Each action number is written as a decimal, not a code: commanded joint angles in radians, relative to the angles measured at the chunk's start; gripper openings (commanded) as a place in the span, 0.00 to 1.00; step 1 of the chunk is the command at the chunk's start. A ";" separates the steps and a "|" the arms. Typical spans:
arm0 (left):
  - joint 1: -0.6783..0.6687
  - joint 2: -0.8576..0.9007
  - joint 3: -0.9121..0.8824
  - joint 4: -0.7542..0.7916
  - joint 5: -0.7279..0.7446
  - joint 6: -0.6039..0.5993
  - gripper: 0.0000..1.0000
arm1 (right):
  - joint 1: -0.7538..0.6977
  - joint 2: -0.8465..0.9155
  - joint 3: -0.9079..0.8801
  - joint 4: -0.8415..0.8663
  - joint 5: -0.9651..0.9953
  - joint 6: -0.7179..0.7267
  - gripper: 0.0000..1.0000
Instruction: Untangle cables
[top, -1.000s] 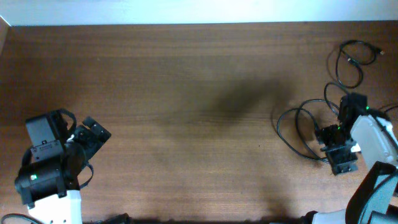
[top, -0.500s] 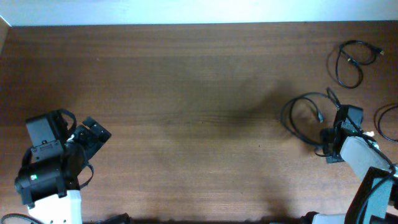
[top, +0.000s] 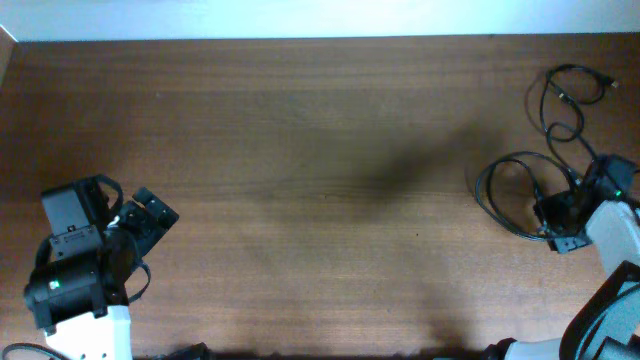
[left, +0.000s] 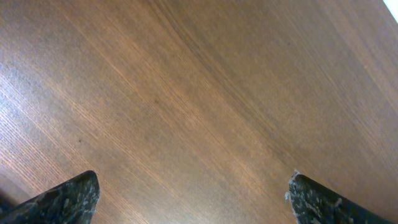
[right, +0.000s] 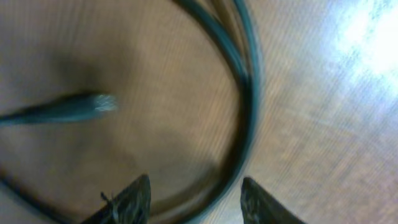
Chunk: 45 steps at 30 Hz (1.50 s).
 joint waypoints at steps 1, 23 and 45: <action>0.006 0.000 0.017 0.002 0.000 -0.013 0.99 | 0.008 -0.066 0.146 -0.119 -0.144 -0.074 0.47; 0.006 0.000 0.017 0.002 0.000 -0.013 0.99 | 0.553 -0.790 0.296 0.263 0.007 -0.608 0.83; 0.006 0.000 0.017 0.002 0.000 -0.013 0.99 | 0.518 -1.601 0.106 0.283 0.087 -0.795 0.91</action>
